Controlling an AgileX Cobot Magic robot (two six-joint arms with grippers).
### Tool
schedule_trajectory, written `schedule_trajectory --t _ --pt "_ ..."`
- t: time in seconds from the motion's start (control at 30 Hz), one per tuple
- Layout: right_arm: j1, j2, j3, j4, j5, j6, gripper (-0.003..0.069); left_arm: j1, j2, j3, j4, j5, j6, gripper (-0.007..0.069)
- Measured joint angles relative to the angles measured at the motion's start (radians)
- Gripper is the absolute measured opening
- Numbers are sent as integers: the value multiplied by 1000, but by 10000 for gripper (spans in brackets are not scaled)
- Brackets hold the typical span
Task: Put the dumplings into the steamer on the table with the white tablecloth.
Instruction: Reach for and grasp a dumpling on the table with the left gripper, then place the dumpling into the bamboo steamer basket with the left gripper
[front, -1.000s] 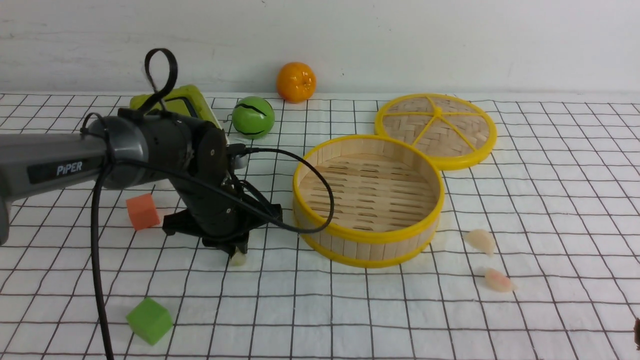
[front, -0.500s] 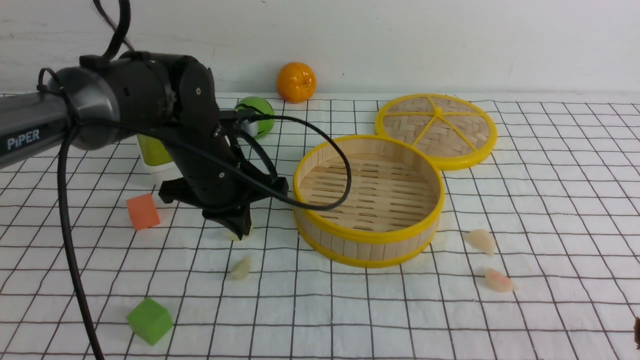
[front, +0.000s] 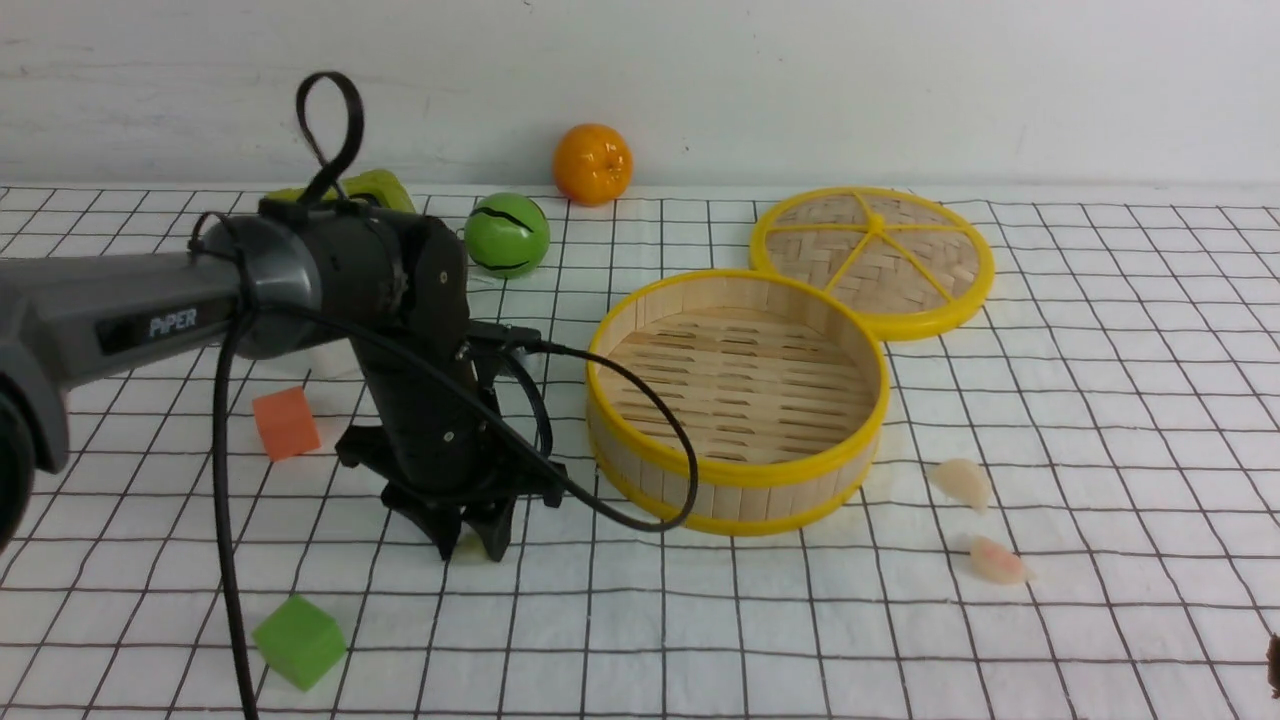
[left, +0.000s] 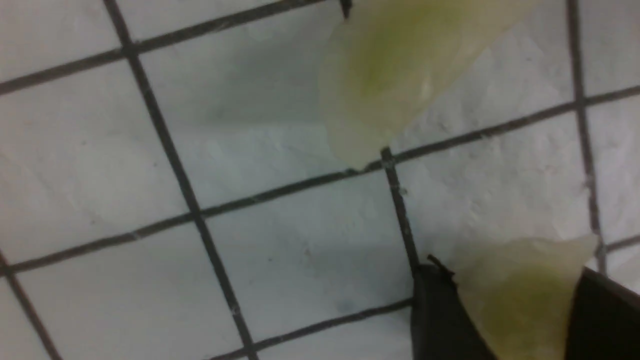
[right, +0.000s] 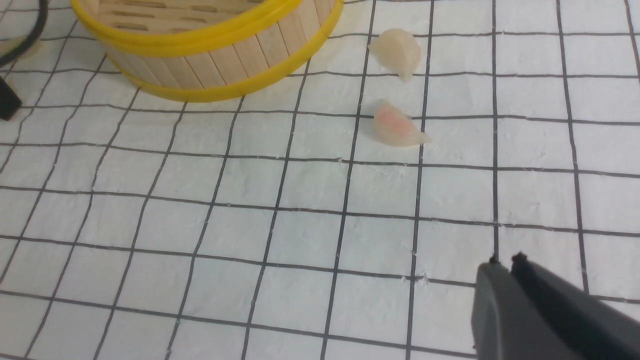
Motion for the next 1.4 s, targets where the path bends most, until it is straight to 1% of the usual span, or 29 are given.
schedule_trajectory --t 0.03,0.07,0.1,0.23,0.3,0.37,0.4,0.43,0.5,0.6,0.67,0.7,0.73,0.77,0.8,0.87,0.93,0.97,1.1,1.17,1.2,1.27,1.33,1.4 --pt "0 0 0 0 0 0 27 0 0 0 0 -4 0 260" --pt "0 0 0 0 0 0 27 0 0 0 0 -3 0 253" --pt "0 0 0 2 0 0 27 0 0 0 0 -4 0 216" --pt "0 0 0 2 0 0 27 1 -8 -1 -21 3 0 216" --pt "0 0 0 2 0 0 27 1 -21 -15 -61 35 0 216" --pt "0 0 0 2 0 0 27 1 -58 -75 -133 62 0 216" --pt "0 0 0 2 0 0 27 1 -58 -75 -140 62 0 216" --pt "0 0 0 2 0 0 27 0 -78 -127 -202 62 0 216" --pt "0 0 0 3 0 0 29 -13 -89 -194 -256 43 0 216" --pt "0 0 0 3 0 0 31 -51 -77 -280 -277 0 -1 216" --pt "0 0 0 3 0 0 31 -101 -17 -374 -236 -40 -42 216" --pt "0 0 0 3 0 0 31 -105 -10 -381 -230 -42 -48 216" --pt "0 0 0 3 0 0 31 -121 24 -417 -194 -49 -78 216" --pt "0 0 0 3 0 0 31 -141 92 -481 -121 -55 -137 216" --pt "0 0 0 3 0 0 32 -143 92 -481 -111 -55 -145 216" --pt "0 0 0 3 0 0 34 -157 191 -565 21 -54 -251 216" --pt "0 0 0 3 0 0 34 -157 220 -590 56 -51 -283 216" --pt "0 0 0 3 0 0 36 -157 262 -622 96 -45 -323 216" --pt "0 0 0 3 0 0 38 -155 297 -648 108 -42 -348 218" --pt "0 0 0 3 0 0 38 -155 298 -651 108 -42 -350 232" --pt "0 0 0 4 0 0 39 -156 298 -652 107 -42 -350 253" --pt "0 0 0 4 0 0 41 -157 294 -668 111 -17 -352 330" --pt "0 0 0 4 0 0 41 -157 279 -692 127 39 -353 387" --pt "0 0 0 4 0 0 41 -157 249 -726 155 110 -339 424"
